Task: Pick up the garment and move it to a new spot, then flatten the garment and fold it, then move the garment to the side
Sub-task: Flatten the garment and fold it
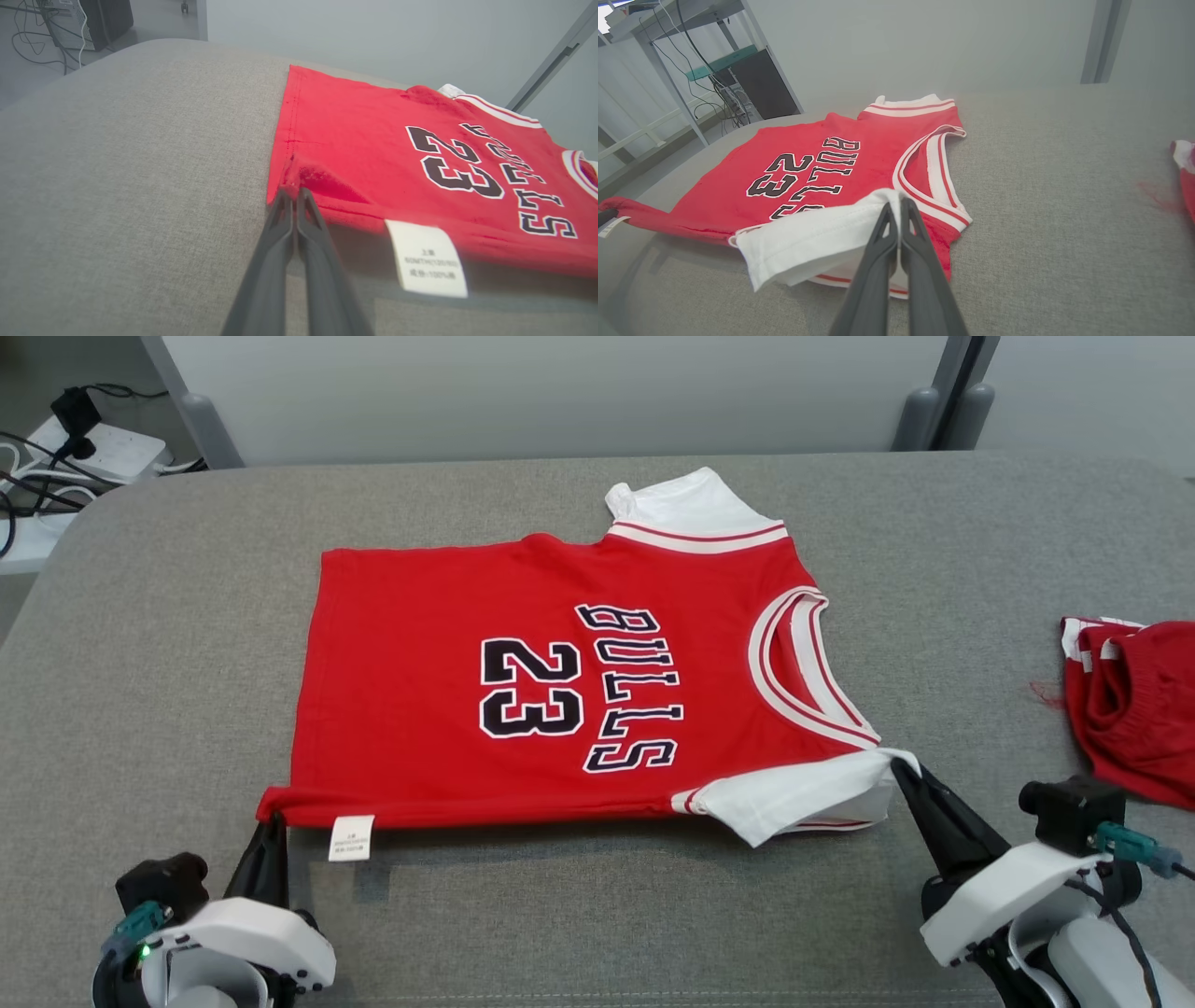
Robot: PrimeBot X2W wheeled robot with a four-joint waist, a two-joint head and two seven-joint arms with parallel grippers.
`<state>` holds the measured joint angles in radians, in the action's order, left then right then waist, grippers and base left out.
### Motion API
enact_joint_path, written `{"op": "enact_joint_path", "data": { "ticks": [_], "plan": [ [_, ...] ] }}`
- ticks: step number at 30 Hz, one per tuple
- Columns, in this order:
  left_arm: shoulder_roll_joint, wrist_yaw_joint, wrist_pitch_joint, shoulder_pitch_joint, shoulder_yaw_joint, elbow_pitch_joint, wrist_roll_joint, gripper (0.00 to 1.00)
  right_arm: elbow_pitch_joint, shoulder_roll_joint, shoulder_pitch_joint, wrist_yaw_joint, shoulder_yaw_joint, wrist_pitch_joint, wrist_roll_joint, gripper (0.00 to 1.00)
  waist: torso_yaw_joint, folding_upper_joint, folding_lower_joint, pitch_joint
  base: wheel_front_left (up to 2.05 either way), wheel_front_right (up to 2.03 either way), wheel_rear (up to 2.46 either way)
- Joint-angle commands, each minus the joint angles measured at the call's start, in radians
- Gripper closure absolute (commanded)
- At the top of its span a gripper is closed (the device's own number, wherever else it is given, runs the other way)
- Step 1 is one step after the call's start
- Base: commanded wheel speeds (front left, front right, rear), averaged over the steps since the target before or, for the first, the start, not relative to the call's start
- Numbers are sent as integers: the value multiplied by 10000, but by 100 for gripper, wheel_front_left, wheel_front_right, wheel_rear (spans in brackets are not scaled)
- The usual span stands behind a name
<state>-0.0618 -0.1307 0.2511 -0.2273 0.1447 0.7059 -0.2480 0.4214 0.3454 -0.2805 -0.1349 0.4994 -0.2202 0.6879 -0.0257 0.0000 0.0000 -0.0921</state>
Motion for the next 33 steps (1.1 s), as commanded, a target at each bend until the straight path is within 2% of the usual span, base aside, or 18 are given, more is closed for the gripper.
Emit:
{"op": "enact_joint_path", "data": {
  "ticks": [1, 10, 23, 33],
  "plan": [
    [-346, 59, 34, -563, 224, -84, -3, 100, -85, 109, -334, 42, 16, -169, -173, 100, -80, 0, 0, -179, 0, 0, 0],
    [-493, 530, -134, -1789, -31, 723, 218, 100, 844, -484, -1866, 42, -224, -261, -800, 100, -36, 0, 0, -923, 0, 0, 0],
    [-478, 539, -38, -3362, -443, 1711, 292, 100, 2307, -1026, -4044, 42, -232, -379, -1318, 100, -109, 0, 0, -2028, 0, 0, 0],
    [-440, 508, 83, -3903, -556, 2049, 274, 100, 3168, -1227, -4897, 42, -50, -409, -1374, 100, -278, 0, 0, -2390, 0, 0, 0]
  ]
}}
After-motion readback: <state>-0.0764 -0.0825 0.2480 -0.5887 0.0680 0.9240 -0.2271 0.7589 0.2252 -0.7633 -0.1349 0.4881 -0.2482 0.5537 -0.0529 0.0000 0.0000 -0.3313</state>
